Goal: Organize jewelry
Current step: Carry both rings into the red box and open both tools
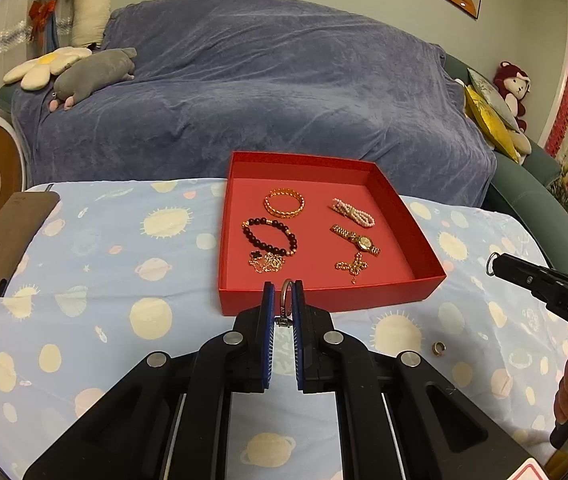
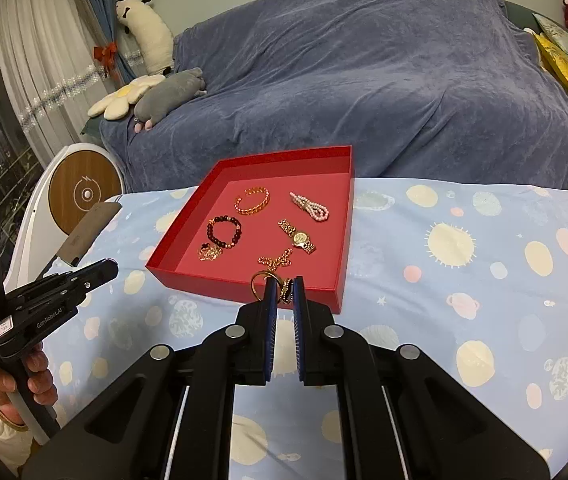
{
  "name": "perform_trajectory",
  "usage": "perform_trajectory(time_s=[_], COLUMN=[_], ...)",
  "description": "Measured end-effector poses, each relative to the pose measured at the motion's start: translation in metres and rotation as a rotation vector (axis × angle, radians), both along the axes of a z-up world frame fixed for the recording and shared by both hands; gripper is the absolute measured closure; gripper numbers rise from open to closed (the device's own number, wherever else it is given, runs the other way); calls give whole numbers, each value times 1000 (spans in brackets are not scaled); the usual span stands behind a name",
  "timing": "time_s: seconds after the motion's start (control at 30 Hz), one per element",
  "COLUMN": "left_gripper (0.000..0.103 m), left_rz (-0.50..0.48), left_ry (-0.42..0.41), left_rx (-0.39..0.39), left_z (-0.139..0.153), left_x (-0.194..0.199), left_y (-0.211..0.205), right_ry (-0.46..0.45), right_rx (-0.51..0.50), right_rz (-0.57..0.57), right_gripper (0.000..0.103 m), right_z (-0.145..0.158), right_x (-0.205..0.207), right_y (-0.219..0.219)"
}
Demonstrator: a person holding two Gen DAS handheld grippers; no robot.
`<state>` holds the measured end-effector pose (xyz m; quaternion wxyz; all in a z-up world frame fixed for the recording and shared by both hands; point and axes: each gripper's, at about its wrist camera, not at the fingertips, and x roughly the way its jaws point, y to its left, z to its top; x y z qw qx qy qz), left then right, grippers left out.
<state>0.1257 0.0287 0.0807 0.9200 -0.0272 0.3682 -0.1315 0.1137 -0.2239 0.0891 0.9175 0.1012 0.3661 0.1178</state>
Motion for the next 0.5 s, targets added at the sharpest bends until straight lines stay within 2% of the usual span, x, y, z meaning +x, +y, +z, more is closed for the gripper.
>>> perform_trajectory(time_s=[0.13, 0.5], left_gripper=[97, 97], left_rz=[17, 0], left_ry=[19, 71], left_rx=[-21, 12], left_z=[-4, -27], left_x=[0, -2], left_y=[6, 1], right_ry=[3, 55], right_rx=[18, 9], right_rz=[-8, -5], right_gripper=[96, 96], right_z=[-4, -27], right_x=[-7, -2], right_y=[-3, 2])
